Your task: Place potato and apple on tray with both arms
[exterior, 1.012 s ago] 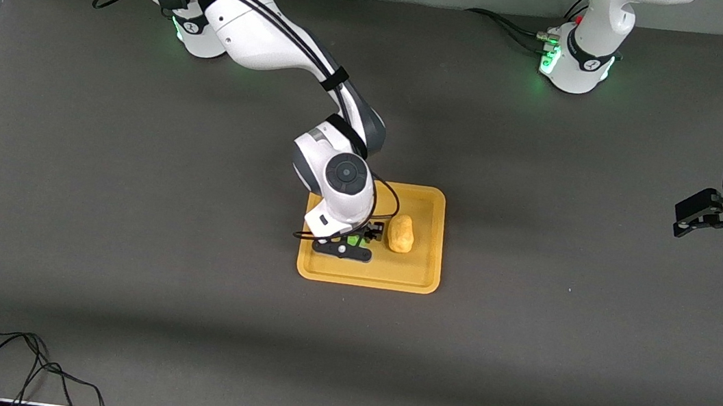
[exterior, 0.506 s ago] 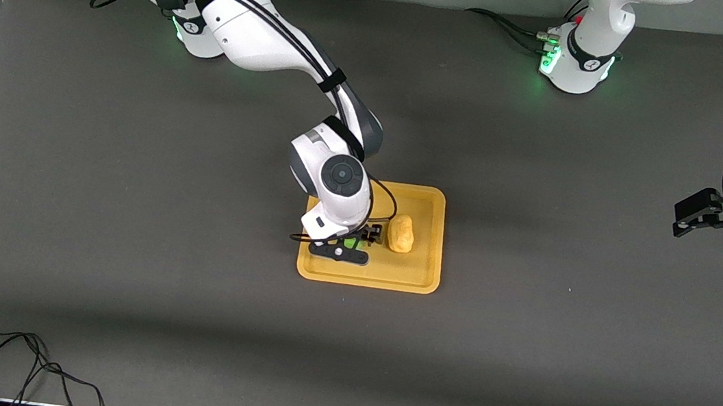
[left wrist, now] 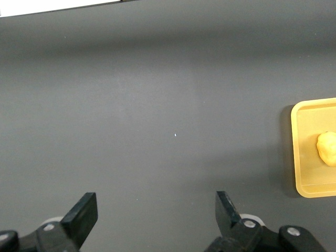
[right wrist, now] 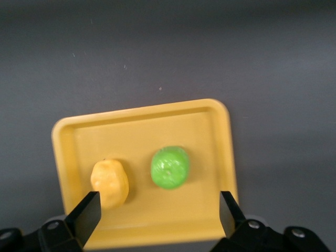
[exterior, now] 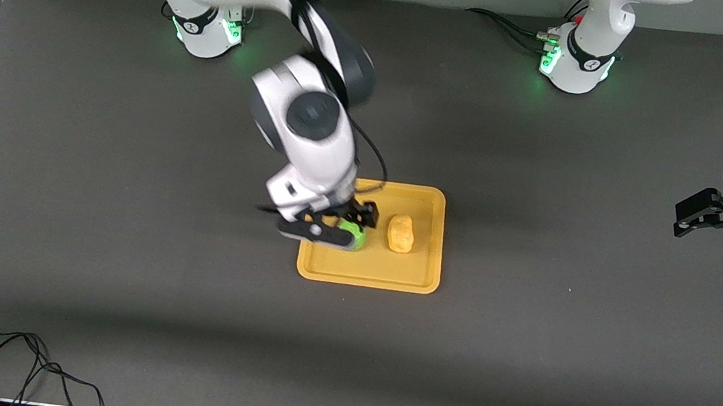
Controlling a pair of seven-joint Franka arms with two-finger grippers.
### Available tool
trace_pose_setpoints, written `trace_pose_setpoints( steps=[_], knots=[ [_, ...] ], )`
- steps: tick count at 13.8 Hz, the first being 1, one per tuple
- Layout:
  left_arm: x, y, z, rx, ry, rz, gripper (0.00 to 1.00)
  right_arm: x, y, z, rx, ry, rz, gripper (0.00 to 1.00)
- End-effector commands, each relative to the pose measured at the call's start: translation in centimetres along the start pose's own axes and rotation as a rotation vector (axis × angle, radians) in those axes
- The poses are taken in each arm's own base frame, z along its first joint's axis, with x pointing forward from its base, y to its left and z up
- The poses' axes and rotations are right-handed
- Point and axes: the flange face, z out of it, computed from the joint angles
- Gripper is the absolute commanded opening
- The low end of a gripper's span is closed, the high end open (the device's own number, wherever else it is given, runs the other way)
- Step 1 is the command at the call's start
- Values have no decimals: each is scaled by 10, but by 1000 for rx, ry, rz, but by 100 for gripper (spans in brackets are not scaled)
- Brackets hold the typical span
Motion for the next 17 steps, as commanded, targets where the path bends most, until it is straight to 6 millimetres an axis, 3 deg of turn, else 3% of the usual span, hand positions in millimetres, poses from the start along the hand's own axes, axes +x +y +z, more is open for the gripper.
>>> trace_pose_setpoints(
  steps=[1,3,6,8,10,12,17],
  knots=[
    [-1,2,-8,-1,-3,3,100,-9,28,-63,-11,-18,16,100],
    [-1,3,-8,0,-3,6,100,-6,63,-99,-56,-48,21,100],
    [0,0,-7,14,-1,4,100,9,143,-137,-103,-88,-101,100],
    [1,-2,-4,14,-4,2,100,16,196,-147,-90,-104,-99,100],
    [0,0,-6,14,-7,4,100,26,261,-155,-55,-106,-55,100],
    [1,-2,-7,16,0,2,100,34,318,-152,-20,-90,-77,100],
    [2,-7,-6,16,0,-7,100,49,409,-158,-13,-91,-94,100]
  ],
)
